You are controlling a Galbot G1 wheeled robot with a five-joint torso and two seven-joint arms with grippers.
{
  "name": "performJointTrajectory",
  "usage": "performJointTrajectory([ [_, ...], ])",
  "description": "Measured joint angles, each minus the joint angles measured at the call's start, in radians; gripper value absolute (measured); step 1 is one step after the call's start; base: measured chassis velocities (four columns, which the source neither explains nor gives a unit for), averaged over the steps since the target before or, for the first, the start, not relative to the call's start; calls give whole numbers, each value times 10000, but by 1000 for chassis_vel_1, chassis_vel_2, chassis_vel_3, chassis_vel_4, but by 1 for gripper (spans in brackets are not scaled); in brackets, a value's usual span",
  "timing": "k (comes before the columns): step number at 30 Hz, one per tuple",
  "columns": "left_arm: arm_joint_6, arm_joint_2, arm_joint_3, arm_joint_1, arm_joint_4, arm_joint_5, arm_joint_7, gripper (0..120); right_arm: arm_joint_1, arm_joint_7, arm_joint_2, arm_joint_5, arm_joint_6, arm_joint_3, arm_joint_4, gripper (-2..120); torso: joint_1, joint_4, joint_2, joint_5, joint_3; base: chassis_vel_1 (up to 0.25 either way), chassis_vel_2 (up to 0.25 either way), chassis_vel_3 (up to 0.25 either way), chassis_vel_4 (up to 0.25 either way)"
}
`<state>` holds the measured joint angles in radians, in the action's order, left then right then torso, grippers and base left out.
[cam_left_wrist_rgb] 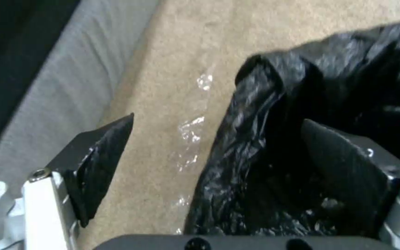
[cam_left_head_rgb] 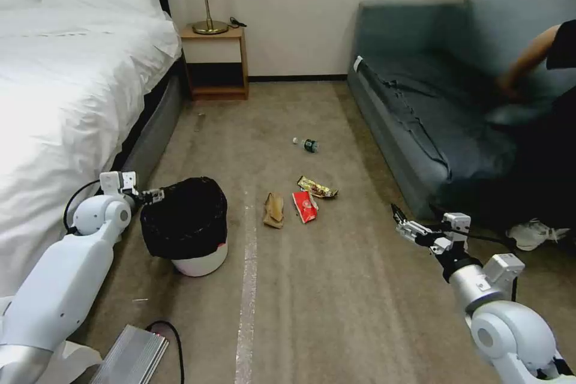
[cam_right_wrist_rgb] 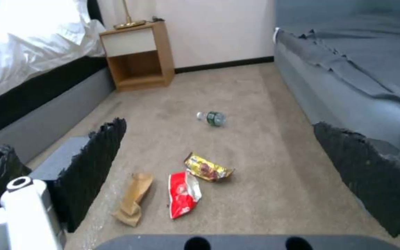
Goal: Pick up the trash bin, then pick up the garbage on the floor and place it into the trash bin.
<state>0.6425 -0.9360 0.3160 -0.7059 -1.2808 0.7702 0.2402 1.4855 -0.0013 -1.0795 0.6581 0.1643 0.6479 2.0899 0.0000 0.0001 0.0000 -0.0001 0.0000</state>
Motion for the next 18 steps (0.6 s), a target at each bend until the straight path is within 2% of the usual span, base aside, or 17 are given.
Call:
performJointTrajectory([
  [7, -70, -375, -119, 66, 383, -380, -236, 100, 118, -5, -105, 6, -97, -19, 126, 100, 0, -2, 0, 0, 0, 0, 0, 0, 0],
  [9, -73, -482, -108, -55, 385, -591, -252, 92, 88, -7, -95, 75, -116, 2, 128, 100, 0, -3, 0, 3, 0, 0, 0, 0, 0],
  [10, -73, -482, -108, -55, 385, -591, -252, 92, 88, -7, -95, 75, -116, 2, 128, 100, 0, -3, 0, 3, 0, 0, 0, 0, 0],
  [11, -72, -504, -61, -138, 406, -749, -297, 84, 68, -7, -49, 124, -134, 28, 109, 100, 0, -1, -1, -2, 0, 0, 0, 0, 0],
  [13, -70, -506, 48, -212, 499, -934, -392, 76, 57, -7, 39, 214, -157, 67, 92, 100, 0, 0, 0, 2, 0, 0, 0, 0, 0],
  [14, -70, -506, 48, -212, 499, -934, -392, 76, 57, -7, 39, 214, -157, 67, 92, 100, 0, 0, 0, 2, 0, 0, 0, 0, 0],
  [16, 23, -465, 200, -331, 524, -906, -494, 64, 41, -6, 137, 326, -163, 112, 90, 100, 0, -2, 0, -1, 0, 0, 0, 0, 0],
  [18, 78, -437, 251, -378, 488, -853, -500, 61, 39, -5, 155, 344, -165, 122, 90, 100, 0, -1, 0, 0, 0, 0, 0, 0, 0],
])
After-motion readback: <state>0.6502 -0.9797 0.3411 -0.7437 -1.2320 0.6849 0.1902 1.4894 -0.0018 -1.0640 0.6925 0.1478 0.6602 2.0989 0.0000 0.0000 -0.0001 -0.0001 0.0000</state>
